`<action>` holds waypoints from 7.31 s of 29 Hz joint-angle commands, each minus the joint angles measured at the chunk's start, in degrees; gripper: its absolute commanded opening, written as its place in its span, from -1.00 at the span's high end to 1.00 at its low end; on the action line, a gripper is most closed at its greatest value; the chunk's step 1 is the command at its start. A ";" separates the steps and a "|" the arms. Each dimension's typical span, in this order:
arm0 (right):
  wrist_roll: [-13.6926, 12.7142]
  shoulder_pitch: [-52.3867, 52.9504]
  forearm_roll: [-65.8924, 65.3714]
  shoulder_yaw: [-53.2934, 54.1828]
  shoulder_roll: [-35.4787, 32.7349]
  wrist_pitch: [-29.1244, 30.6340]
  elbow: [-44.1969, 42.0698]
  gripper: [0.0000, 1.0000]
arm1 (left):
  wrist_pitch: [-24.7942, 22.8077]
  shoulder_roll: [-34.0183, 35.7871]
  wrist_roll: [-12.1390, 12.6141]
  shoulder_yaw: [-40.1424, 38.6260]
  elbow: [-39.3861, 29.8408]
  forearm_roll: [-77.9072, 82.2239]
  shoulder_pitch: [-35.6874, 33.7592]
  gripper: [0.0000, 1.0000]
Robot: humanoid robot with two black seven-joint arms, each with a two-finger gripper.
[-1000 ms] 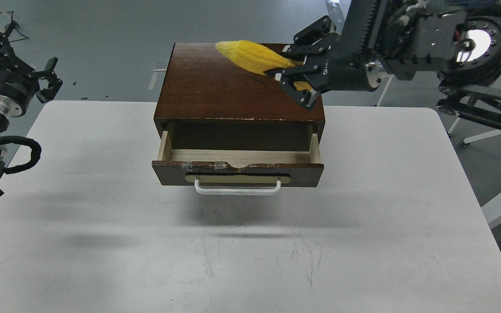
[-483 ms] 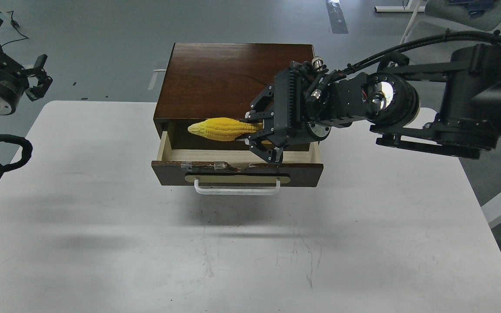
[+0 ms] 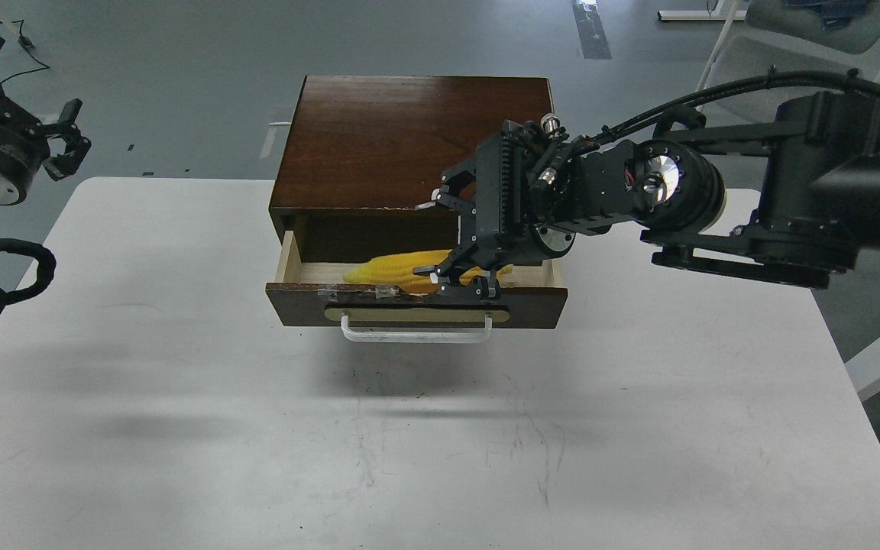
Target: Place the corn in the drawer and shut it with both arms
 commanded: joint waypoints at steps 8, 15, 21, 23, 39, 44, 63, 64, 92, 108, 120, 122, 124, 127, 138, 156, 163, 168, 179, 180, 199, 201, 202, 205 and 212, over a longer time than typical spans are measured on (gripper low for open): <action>0.01 -0.12 19.57 11.56 -4.56 -0.12 -6.57 -0.91 | 0.00 2.79 -0.45 0.00 -2.10 0.18 -0.38 -0.84; 0.71 -0.20 44.28 12.88 -9.48 0.06 -17.04 -0.98 | 0.00 7.19 -1.41 0.26 -10.89 11.06 -1.96 -0.30; 0.54 -3.36 70.19 13.14 -15.70 -0.03 -18.62 -0.98 | 0.00 10.78 -3.00 0.17 -20.62 23.36 -3.98 0.18; 0.62 -4.94 76.88 13.32 -17.21 -0.20 -19.94 -0.98 | 0.00 14.11 -3.78 0.00 -29.12 28.01 -4.16 0.55; 0.62 -27.69 125.73 40.37 -21.79 2.16 -29.07 -0.98 | 0.00 19.94 -6.65 0.26 -71.34 85.13 -6.09 1.00; -0.08 -33.42 137.82 44.78 -18.63 7.43 -32.34 -0.98 | 0.00 18.79 -6.65 4.99 -80.33 100.53 -5.74 1.00; 0.01 -40.11 139.85 49.27 -16.69 15.35 -36.99 -0.98 | 0.00 11.67 -6.65 19.41 -81.21 133.27 -4.86 1.00; 0.01 -40.11 139.85 49.27 -16.69 15.35 -37.26 -0.98 | 0.00 11.76 -6.65 19.85 -81.04 133.27 -4.95 1.00; 0.27 -40.28 139.24 48.39 -16.69 15.62 -37.35 -0.99 | 0.00 12.11 -6.65 19.86 -73.13 133.27 -7.50 1.00; 0.45 -40.28 139.15 48.21 -16.69 15.79 -37.26 -0.99 | 0.00 11.94 -6.65 19.51 -70.40 133.27 -8.29 1.00; 0.45 -40.37 137.92 47.86 -16.69 15.88 -37.35 -0.99 | 2.51 10.97 -6.65 19.51 -63.63 133.27 -8.29 1.00; 0.54 -40.37 137.39 47.95 -16.69 15.88 -37.35 -0.99 | 2.51 10.97 -6.65 19.42 -63.28 133.27 -8.46 1.00; 0.54 -40.37 137.39 47.95 -16.69 15.88 -37.35 -0.99 | 2.51 10.97 -6.65 19.33 -63.19 133.27 -8.46 1.00; 0.54 -40.37 137.30 47.95 -16.25 15.88 -37.35 -0.99 | 2.51 10.18 -6.65 19.42 -62.93 133.27 -8.90 1.00; 0.54 -40.37 137.30 47.86 -16.25 15.88 -37.44 -0.99 | 3.66 7.54 -6.65 18.98 -58.98 133.27 -9.69 1.00; 0.54 -40.28 136.60 47.86 -16.34 15.88 -37.35 -0.99 | 4.89 5.52 -6.65 18.89 -55.28 133.27 -10.93 1.00; 0.54 -40.28 136.60 47.86 -16.34 15.88 -37.44 -0.99 | 4.80 5.70 -6.65 18.89 -56.16 133.27 -10.84 1.00; 0.54 -40.37 136.60 47.86 -16.25 15.88 -37.44 -0.99 | 4.89 7.01 -6.65 18.89 -60.02 133.27 -10.84 1.00; 0.54 -40.37 136.51 47.86 -16.52 16.76 -37.35 -1.00 | 6.21 13.52 -6.65 12.67 -65.22 118.44 -10.31 1.00; 0.54 -40.37 136.51 47.95 -16.34 16.93 -37.26 -1.00 | 6.03 14.30 -6.65 10.30 -64.08 111.87 -10.31 1.00; 1.15 -40.37 137.04 53.22 -16.08 16.85 -38.49 -1.00 | 10.34 10.54 -6.65 1.49 -24.72 35.10 -8.73 -0.96; 1.15 -40.55 137.74 53.83 -15.81 16.50 -39.19 -1.00 | 6.67 7.38 -6.65 1.49 -14.99 24.58 -8.64 -0.96; 1.15 -40.63 138.09 54.10 -15.81 16.50 -39.37 -1.00 | 4.99 6.32 -6.65 1.49 -12.24 21.83 -8.55 -0.96; 0.80 -40.89 140.54 54.54 -15.72 16.84 -39.37 -1.00 | 0.00 1.85 -6.65 1.40 -2.68 13.76 -8.47 -0.96; 0.36 -44.50 147.14 54.72 -11.87 20.88 -39.37 -1.00 | 0.00 -4.94 -6.08 1.14 6.85 2.74 -6.53 -0.96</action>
